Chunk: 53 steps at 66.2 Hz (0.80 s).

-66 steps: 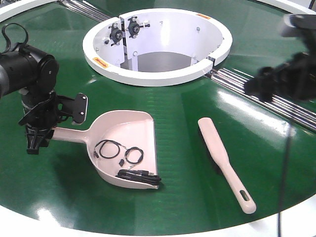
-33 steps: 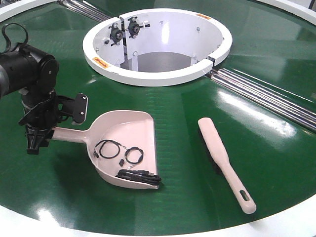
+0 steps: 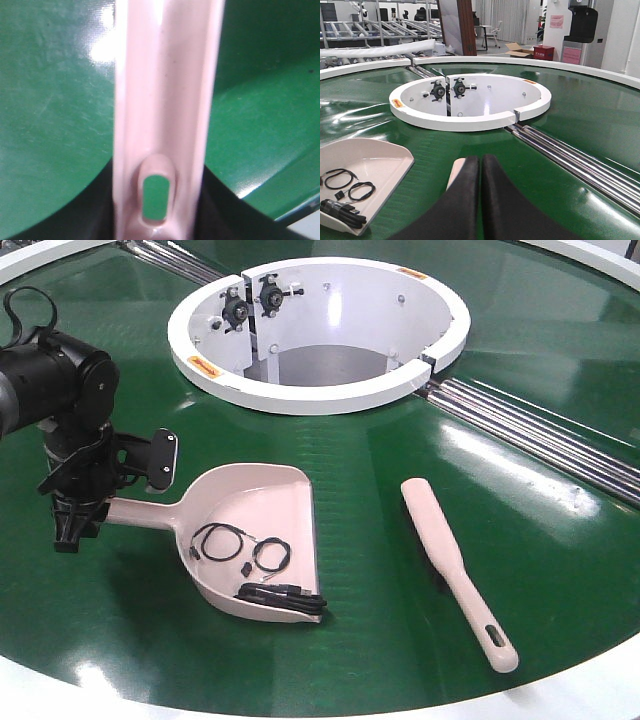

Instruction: Clean and inspect green conveyor with broom and dustpan

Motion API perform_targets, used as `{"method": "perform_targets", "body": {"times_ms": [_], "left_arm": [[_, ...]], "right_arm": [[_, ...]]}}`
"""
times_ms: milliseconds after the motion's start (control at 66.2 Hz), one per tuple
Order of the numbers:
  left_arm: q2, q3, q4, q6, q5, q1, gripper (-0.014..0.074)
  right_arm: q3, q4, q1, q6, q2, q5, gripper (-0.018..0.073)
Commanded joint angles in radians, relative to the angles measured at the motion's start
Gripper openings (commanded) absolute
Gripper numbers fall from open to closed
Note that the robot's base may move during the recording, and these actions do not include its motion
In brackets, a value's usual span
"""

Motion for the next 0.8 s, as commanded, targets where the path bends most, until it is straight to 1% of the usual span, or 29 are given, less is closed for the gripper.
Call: {"method": "perform_targets", "body": {"times_ms": [0, 785], "left_arm": [[-0.050, -0.029, -0.005, -0.013, 0.026, -0.004, -0.0006], [-0.050, -0.029, -0.005, -0.013, 0.023, -0.004, -0.0006]], "right_arm": [[-0.023, 0.003, -0.007, -0.001, 0.025, -0.070, -0.0003], [-0.023, 0.010, -0.007, -0.001, 0.025, -0.062, -0.0003]]}}
